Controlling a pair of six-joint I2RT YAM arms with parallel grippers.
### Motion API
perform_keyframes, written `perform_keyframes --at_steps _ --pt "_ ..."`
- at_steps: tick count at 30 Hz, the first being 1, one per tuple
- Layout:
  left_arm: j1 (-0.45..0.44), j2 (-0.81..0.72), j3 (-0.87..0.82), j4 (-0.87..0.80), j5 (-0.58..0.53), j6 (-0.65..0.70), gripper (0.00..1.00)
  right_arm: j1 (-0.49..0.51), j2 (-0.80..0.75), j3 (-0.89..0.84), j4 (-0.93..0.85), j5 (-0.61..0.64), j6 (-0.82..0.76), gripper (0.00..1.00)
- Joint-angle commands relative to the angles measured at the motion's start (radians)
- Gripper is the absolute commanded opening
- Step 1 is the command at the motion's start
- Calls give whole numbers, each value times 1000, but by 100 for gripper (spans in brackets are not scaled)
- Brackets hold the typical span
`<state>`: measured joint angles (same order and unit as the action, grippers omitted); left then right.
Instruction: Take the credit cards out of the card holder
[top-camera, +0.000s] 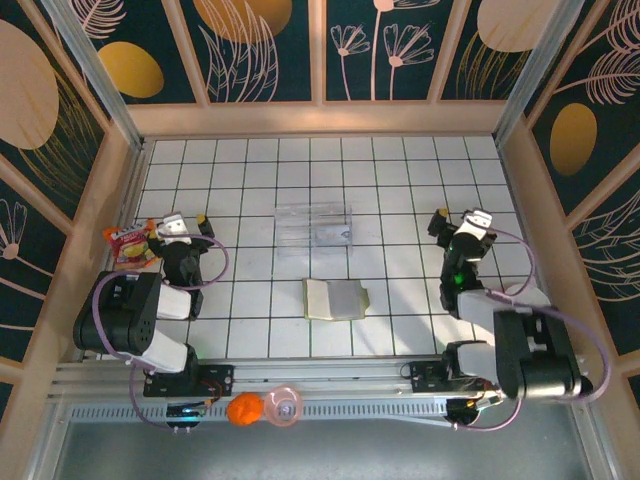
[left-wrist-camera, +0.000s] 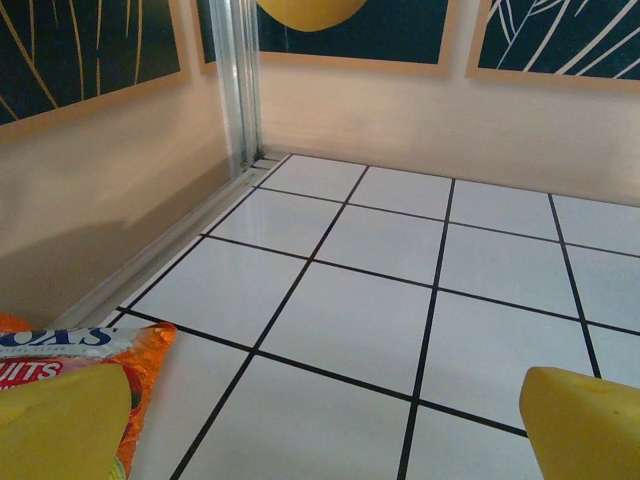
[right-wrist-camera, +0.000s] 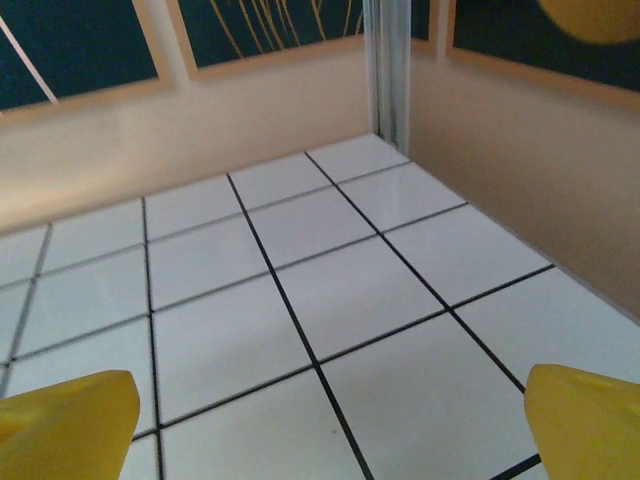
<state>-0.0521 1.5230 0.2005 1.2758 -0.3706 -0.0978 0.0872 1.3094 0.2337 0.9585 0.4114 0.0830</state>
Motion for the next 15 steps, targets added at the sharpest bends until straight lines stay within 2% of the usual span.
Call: perform_keyframes --at_steps 1,3,4,7,9,10,11,13,15 --pt "6 -4 14 40 5 -17 99 -59 120 -39 312 -83 -27 99" --pt "7 -4 14 41 5 -17 99 -71 182 -39 362 -133 -33 99" --pt "6 -4 15 40 5 -17 99 -75 174 -6 275 -186 -34 99" --pt "7 -4 14 40 5 -17 99 -91 210 23 264 -264 -46 99" --pt "6 -4 14 40 4 -17 99 -119 245 -19 354 -352 -40 99" --pt "6 -4 15 40 5 -17 99 -118 273 -59 487 -316 -43 99" --pt "6 -4 14 40 4 -17 99 -114 244 -56 426 -273 -19 99" --pt "6 -4 14 41 5 -17 99 -96 265 -48 453 -230 -37 99" --pt "7 -4 15 40 4 -17 99 -95 257 -42 422 -231 -31 99"
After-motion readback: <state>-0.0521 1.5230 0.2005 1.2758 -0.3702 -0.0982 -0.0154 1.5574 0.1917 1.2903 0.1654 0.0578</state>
